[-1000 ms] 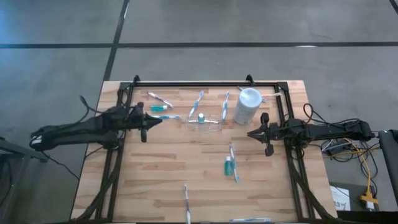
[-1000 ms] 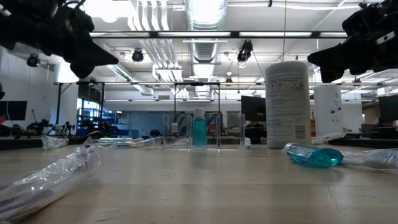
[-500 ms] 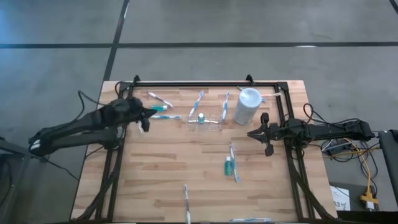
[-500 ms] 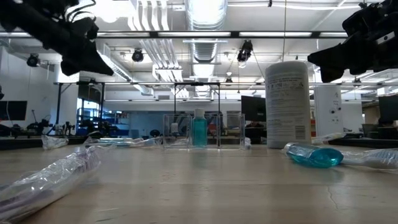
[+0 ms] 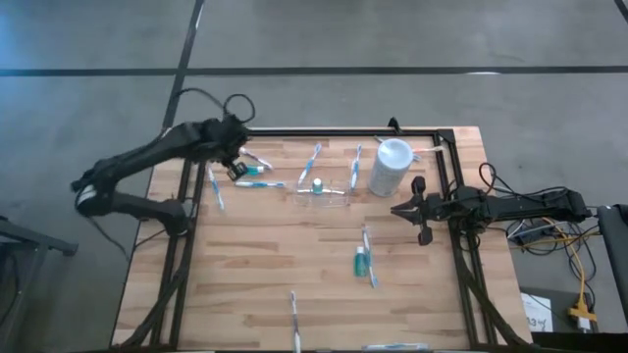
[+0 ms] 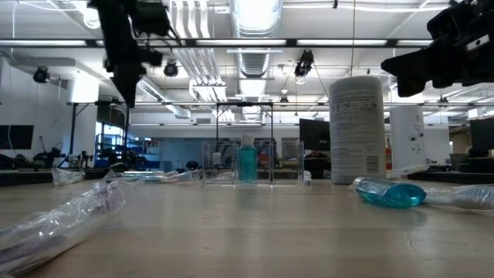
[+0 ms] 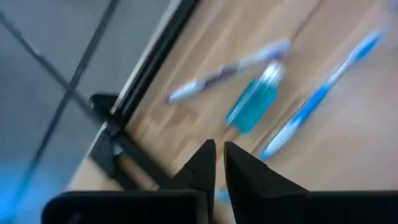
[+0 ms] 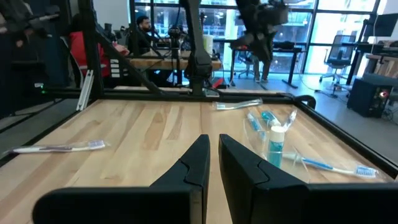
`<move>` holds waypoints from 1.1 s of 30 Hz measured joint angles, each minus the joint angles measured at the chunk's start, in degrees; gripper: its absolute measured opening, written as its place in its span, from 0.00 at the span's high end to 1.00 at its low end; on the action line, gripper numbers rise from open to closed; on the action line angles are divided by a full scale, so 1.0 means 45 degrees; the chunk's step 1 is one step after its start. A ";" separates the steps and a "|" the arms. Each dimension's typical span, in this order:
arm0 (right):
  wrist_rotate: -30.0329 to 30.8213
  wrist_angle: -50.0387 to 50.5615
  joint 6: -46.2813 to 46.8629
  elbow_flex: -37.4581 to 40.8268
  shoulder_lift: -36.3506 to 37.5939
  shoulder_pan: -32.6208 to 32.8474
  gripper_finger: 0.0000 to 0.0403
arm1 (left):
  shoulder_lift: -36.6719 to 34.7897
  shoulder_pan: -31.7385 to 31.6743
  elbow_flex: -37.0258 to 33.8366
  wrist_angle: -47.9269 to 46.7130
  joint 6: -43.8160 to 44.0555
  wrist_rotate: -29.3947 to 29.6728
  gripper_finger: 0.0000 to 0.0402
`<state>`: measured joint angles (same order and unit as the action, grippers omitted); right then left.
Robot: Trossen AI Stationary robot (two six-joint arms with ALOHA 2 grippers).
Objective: Pick & Place toothbrushing station
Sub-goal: Put the mouthwash into the transparent organizer
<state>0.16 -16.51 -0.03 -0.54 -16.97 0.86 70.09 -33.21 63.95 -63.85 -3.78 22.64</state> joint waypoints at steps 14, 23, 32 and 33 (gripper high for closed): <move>-0.0019 0.0754 0.0062 0.0000 0.0000 0.0000 0.92 | 0.3969 -0.0592 0.0148 0.1374 -0.4679 -0.3282 0.62; -0.0019 0.0967 0.0059 0.0000 0.0000 0.0000 0.92 | 0.5093 -0.1418 0.0104 0.1899 -0.5445 -0.3548 0.46; -0.0019 0.0967 -0.0087 0.0000 0.0000 -0.0003 0.92 | 0.5629 -0.2223 -0.0220 0.2479 -0.5838 -0.3548 0.46; -0.0018 0.0962 -0.0084 0.0000 0.0000 0.0000 0.92 | 0.5686 -0.2309 -0.0338 0.2518 -0.5863 -0.3561 0.46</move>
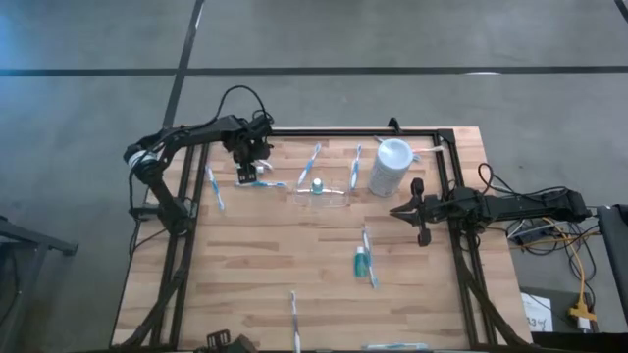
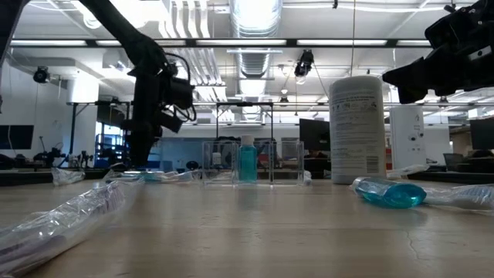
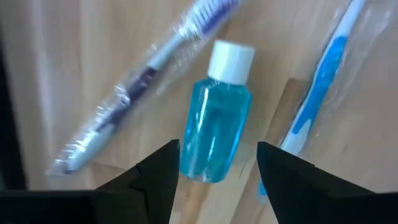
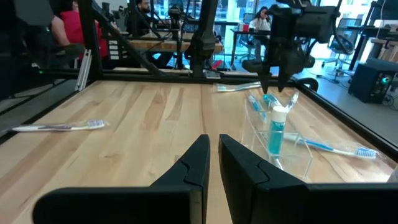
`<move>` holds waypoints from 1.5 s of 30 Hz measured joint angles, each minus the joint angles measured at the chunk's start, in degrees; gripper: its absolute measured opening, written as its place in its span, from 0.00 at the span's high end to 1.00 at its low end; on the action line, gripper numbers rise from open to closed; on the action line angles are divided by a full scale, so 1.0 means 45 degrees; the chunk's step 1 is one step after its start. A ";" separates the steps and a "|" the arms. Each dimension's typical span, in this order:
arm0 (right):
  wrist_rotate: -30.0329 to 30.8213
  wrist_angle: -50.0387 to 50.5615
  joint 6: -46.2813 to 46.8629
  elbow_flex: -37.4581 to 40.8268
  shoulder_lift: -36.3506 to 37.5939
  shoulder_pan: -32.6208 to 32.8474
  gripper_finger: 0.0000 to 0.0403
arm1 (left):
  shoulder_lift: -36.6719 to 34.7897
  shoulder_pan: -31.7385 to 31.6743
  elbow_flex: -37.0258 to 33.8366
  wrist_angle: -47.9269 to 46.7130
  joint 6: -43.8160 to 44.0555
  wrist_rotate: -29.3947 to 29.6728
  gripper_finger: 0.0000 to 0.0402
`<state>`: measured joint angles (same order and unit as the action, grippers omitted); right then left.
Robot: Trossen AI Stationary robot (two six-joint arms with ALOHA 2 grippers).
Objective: Pick & Place toothbrushing station
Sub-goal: Put the mouthwash into the transparent organizer
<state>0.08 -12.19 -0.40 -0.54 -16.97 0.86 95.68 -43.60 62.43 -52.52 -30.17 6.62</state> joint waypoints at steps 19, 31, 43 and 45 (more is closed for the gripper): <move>0.0018 -0.0001 -0.0381 0.0000 0.0000 -0.0001 0.92 | 0.0194 -0.0232 -0.1974 0.2507 -0.0710 0.0252 0.51; 0.0018 -0.0024 -0.0380 0.0000 0.0000 -0.0005 0.92 | 0.0165 -0.0246 -0.2016 0.2852 -0.0372 0.0305 0.81; 0.0018 -0.0029 -0.0185 0.0000 0.0000 -0.0005 0.92 | -0.1553 -0.0172 -0.2081 0.2565 0.0322 0.0086 0.84; 0.0013 -0.0024 -0.0027 0.0000 0.0000 -0.0002 0.92 | -0.2079 -0.0064 -0.2085 0.2374 0.0524 0.0096 0.85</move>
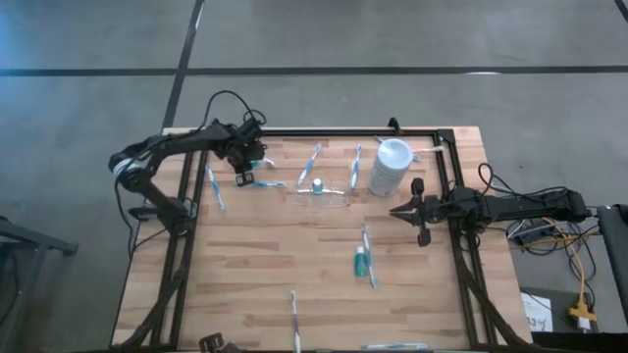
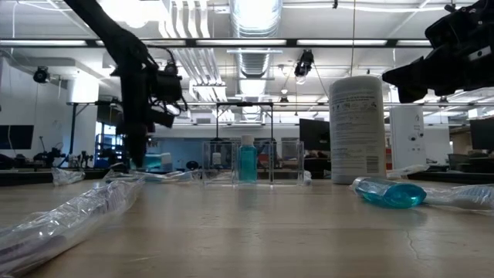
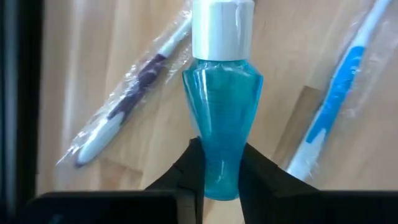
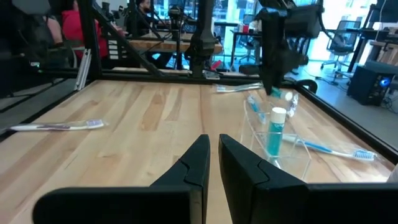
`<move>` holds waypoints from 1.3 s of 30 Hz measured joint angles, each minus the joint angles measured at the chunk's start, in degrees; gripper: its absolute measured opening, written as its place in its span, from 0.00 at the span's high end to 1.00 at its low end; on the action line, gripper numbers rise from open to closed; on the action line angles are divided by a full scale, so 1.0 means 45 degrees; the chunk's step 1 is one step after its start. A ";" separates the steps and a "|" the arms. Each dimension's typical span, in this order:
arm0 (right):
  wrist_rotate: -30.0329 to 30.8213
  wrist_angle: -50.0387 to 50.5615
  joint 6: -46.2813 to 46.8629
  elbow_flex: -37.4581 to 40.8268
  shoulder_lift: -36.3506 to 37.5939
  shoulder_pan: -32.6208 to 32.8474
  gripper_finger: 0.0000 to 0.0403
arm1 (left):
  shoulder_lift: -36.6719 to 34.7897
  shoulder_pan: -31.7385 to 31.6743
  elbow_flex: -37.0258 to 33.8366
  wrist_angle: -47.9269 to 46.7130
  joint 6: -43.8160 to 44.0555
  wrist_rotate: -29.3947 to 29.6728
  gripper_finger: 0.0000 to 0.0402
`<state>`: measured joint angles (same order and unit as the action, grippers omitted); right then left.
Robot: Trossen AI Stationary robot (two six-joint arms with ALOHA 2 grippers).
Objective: Pick & Place toothbrushing station
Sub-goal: Put the mouthwash into the transparent organizer
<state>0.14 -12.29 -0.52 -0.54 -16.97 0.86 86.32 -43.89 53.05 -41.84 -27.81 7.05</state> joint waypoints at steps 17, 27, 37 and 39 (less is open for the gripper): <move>0.0012 -0.0693 0.1311 0.0000 -0.0019 0.0002 0.92 | -0.5996 0.4950 0.0016 0.0013 0.4544 -0.0447 0.85; -0.0121 -0.2369 0.0308 -0.1246 -0.0583 0.0283 0.92 | -0.6852 0.9576 0.0018 0.2647 0.6010 -0.0439 0.85; 0.0230 0.1435 -0.2870 -0.6769 -0.5676 0.2842 0.82 | -0.5962 1.1704 -0.0504 0.4469 0.6250 -0.1424 0.85; 0.1076 0.2359 -0.3656 -0.7890 -0.7063 0.3439 0.77 | -0.5745 1.1772 -0.0859 0.5192 0.6448 -0.2185 0.85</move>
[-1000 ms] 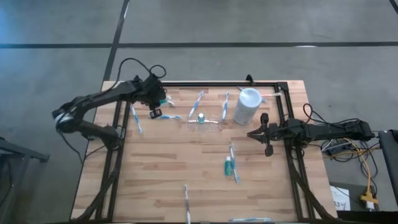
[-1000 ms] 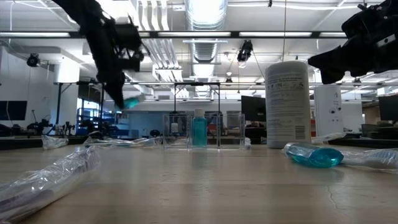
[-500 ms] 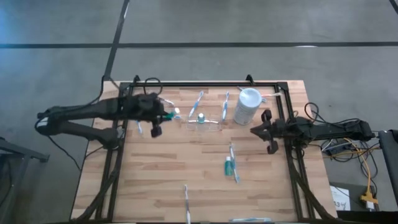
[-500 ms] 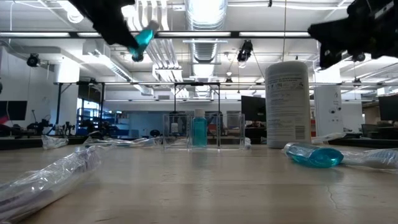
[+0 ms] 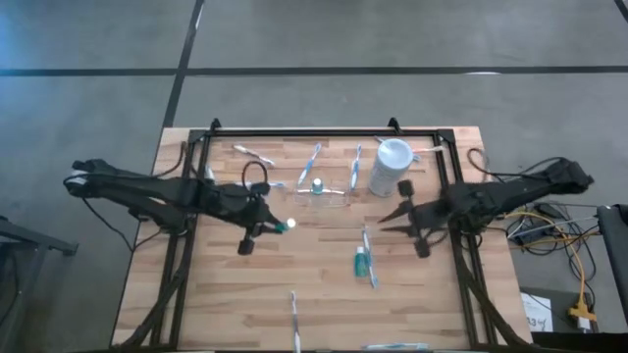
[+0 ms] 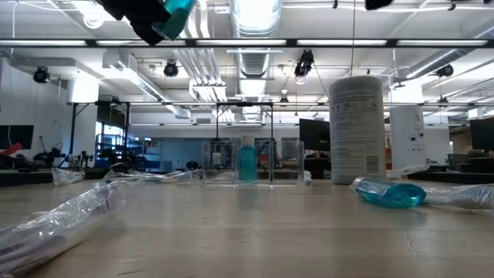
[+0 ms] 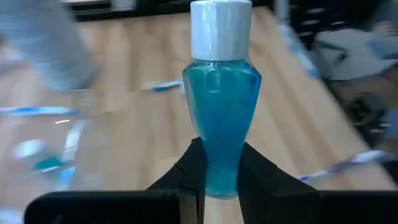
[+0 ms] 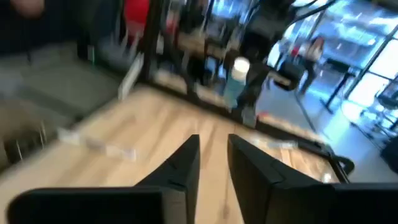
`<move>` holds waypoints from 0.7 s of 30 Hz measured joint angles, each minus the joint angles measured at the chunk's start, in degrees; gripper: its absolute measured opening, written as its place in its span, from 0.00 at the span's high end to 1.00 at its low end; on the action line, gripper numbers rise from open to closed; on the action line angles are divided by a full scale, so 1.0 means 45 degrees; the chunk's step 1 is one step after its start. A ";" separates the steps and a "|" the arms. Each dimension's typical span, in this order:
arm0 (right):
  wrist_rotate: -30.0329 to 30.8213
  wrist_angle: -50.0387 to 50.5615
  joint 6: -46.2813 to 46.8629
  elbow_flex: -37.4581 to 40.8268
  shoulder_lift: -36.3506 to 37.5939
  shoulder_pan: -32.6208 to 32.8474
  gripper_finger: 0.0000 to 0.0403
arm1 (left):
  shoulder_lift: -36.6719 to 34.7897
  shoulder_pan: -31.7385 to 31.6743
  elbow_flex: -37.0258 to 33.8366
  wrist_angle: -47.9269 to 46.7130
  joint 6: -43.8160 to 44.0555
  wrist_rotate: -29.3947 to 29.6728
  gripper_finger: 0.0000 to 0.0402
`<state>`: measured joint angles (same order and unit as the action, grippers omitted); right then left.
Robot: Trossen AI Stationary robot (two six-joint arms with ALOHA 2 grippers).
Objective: Pick & Place toothbrushing station
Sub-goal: Put the mouthwash into the transparent organizer
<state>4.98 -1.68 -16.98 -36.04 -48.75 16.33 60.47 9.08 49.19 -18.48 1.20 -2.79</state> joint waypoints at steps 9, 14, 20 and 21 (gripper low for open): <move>0.3072 0.3279 -0.0653 -0.5159 -0.4837 0.0884 0.56 | 0.1250 0.0083 -0.0608 0.1112 0.0986 -0.1016 0.85; 0.1610 0.5249 -0.0676 -0.7573 -0.6975 0.0873 0.48 | 0.1810 0.0082 -0.0607 0.1137 0.0836 -0.1192 0.85; 0.0911 0.5695 -0.1859 -0.9190 -0.9222 0.0933 0.43 | 0.2243 0.0121 -0.0607 0.1402 0.0725 -0.1486 0.85; 0.0884 0.5685 -0.1990 -0.9387 -0.9513 0.0934 0.42 | 0.2273 0.0158 -0.0607 0.1480 0.0750 -0.1491 0.85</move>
<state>8.96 23.90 -25.94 -78.28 -91.56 20.53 70.69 9.80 46.46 -11.82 4.58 -9.50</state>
